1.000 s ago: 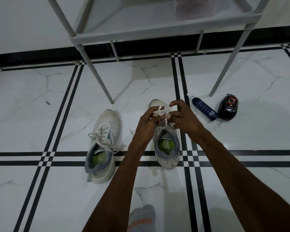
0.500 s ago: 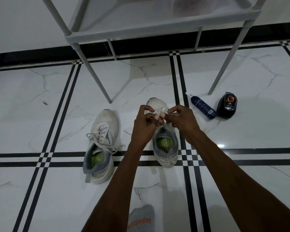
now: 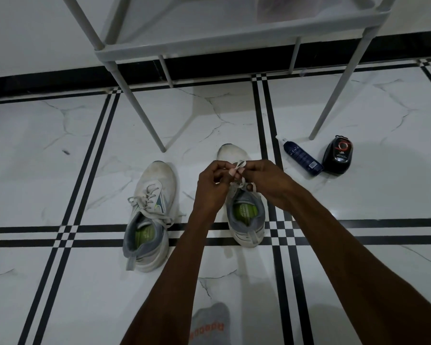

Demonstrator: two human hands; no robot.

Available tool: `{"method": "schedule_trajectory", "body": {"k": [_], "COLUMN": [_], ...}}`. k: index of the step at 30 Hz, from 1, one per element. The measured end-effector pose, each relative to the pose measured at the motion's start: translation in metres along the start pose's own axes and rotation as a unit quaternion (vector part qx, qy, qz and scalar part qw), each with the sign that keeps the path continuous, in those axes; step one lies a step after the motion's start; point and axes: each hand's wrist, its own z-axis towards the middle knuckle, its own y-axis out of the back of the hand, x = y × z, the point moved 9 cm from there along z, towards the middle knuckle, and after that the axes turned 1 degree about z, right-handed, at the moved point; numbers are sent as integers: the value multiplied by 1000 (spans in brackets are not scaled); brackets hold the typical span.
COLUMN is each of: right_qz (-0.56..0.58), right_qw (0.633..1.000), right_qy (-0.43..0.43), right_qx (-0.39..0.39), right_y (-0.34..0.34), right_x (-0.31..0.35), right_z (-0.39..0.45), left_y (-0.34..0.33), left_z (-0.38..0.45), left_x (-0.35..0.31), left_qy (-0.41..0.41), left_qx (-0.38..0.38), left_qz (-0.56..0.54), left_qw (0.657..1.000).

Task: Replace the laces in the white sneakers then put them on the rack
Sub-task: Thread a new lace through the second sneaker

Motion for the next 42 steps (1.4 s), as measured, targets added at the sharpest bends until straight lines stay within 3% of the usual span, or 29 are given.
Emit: {"method": "schedule_trajectory", "body": {"k": [7, 14, 19, 22, 24, 26, 28, 31, 38, 42], "right_qz": [53, -4, 62, 121, 58, -76, -206, -327, -326, -240], "right_qw": [990, 1000, 989, 984, 993, 991, 970, 931, 913, 934], "right_qy": [-2, 19, 22, 16, 47, 100, 127, 155, 194, 201], "right_qx": [-132, 23, -135, -130, -88, -43, -17, -37, -153, -170], "right_y": [29, 9, 24, 24, 21, 16, 13, 16, 17, 17], "right_x": [-8, -4, -11, -18, -7, 10, 20, 27, 28, 26], "right_z": [-3, 1, -3, -3, -4, -6, -3, 1, -13, -18], "left_y": [0, 5, -1, 5, 8, 8, 7, 5, 6, 2], "left_z": [-1, -1, -4, -3, -3, -3, -2, -1, -5, -3], "left_x": [-1, 6, 9, 22, 26, 27, 23, 18, 6, 4], "left_qy": [-4, 6, 29, 58, 85, 106, 114, 113, 77, 39], "left_qx": [7, -45, 1, -12, -22, -26, -20, -7, 11, 74], "left_qz": [13, 52, 31, 26, 2, -17, -28, -36, -65, -41], "left_qw": [1000, 998, 999, 998, 996, 994, 993, 993, 995, 996]}}
